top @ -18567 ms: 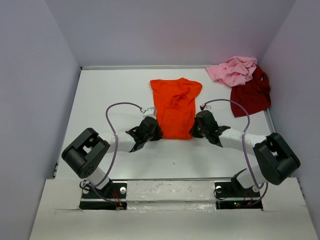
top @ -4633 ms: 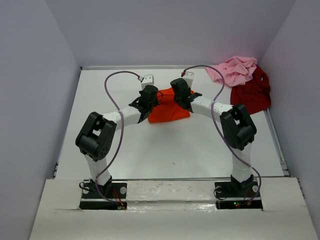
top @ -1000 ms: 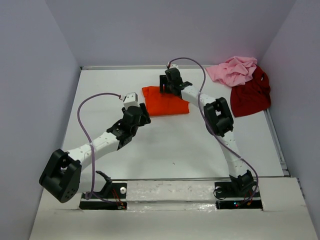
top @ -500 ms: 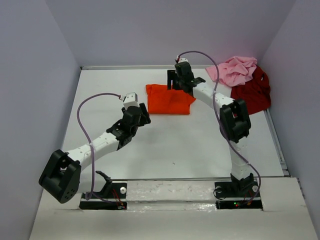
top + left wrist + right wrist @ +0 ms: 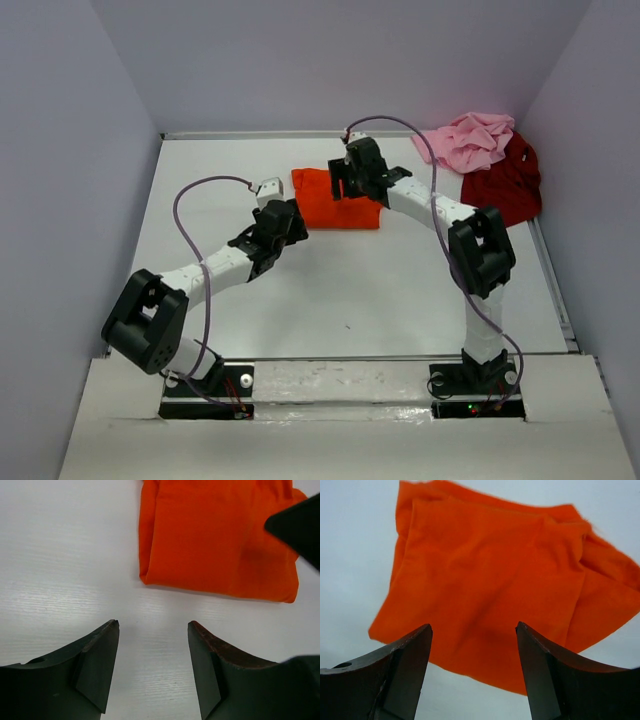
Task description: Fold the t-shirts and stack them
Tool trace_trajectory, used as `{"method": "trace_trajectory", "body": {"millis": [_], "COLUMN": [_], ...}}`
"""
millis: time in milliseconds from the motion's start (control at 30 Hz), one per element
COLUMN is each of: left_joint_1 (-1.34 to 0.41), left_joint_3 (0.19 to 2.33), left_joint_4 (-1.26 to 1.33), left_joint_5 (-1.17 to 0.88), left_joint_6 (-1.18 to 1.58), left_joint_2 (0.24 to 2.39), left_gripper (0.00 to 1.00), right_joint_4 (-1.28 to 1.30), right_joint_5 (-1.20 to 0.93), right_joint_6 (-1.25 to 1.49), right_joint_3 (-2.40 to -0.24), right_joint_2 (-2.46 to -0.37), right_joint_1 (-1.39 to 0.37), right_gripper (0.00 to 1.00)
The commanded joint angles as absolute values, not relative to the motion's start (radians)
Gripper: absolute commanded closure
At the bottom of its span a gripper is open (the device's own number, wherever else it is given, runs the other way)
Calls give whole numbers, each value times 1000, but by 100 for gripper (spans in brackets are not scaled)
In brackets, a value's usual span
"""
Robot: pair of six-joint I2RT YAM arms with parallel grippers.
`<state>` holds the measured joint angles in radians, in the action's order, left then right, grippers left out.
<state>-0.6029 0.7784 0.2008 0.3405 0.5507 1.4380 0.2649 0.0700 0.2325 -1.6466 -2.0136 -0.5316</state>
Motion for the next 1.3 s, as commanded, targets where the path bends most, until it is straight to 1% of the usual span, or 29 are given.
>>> {"method": "trace_trajectory", "body": {"millis": [0, 33, 167, 300, 467, 600, 700, 900, 1100, 1267], "left_joint_1": [-543, -511, -469, -446, -442, -439, -430, -394, -374, -371], "left_joint_3": [755, 749, 741, 741, 719, 713, 707, 704, 710, 723], "left_joint_4": [241, 244, 259, 303, 356, 359, 360, 356, 357, 337], "left_joint_5": [273, 235, 175, 92, 32, 26, 21, 5, -46, -51], "left_joint_6": [592, 595, 600, 623, 644, 638, 637, 638, 646, 638], "left_joint_2": [1352, 1347, 1370, 1430, 1451, 1444, 1442, 1430, 1434, 1431], "left_gripper": [33, 33, 33, 33, 33, 33, 33, 33, 33, 33], "right_joint_4": [373, 374, 368, 351, 339, 295, 279, 218, 163, 143], "right_joint_5": [197, 239, 374, 388, 449, 535, 526, 462, 358, 351], "right_joint_6": [76, 54, 11, -37, -69, -143, -195, -281, -293, -290], "right_joint_3": [-1654, -1625, -1536, -1487, -1500, -1519, -1528, -1453, -1401, -1405], "right_joint_2": [-2010, -1997, -1967, -1916, -1956, -1994, -2009, -2003, -1990, -2023], "right_joint_1": [-658, -702, -752, -761, -761, -770, -770, -798, -808, -818], "right_gripper": [26, 26, 26, 26, 25, 25, 24, 21, 19, 19]}}
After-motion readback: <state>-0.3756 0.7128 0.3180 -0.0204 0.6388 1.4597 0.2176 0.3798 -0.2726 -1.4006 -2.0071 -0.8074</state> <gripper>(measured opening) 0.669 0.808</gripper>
